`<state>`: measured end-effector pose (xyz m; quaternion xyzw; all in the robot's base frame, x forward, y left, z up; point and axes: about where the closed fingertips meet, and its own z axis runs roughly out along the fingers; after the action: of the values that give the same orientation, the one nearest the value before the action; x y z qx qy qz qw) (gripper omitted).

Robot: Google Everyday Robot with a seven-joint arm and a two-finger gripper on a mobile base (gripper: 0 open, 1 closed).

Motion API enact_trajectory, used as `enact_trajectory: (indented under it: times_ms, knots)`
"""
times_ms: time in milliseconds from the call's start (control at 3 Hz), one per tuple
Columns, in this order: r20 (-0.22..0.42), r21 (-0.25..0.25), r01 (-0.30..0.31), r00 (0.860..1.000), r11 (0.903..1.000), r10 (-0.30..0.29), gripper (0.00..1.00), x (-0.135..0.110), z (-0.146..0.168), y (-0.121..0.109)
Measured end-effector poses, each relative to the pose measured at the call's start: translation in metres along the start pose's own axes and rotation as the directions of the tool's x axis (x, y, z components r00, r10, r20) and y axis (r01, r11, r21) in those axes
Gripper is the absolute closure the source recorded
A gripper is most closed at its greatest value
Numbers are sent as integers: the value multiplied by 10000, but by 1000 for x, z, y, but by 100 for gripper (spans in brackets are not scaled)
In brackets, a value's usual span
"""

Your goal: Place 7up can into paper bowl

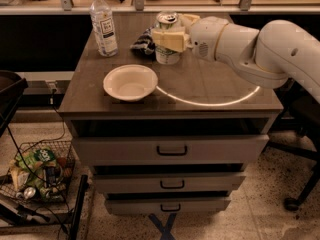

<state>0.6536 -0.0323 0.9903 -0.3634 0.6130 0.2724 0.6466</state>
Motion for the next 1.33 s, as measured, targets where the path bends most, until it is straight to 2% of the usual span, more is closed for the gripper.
enact_trajectory:
  times_ms: [333,667,1000,1333]
  knots:
    - [73,-848,-109,9999,9963,115,100,1,8,37]
    - [230,-1673,-111,9996,9858,151,100,4,21,69]
    - [391,-2558,-112,9990,9667,219,100,15,41,94]
    - [364,-2875,-150,9990,9577,266,100,24,51,102]
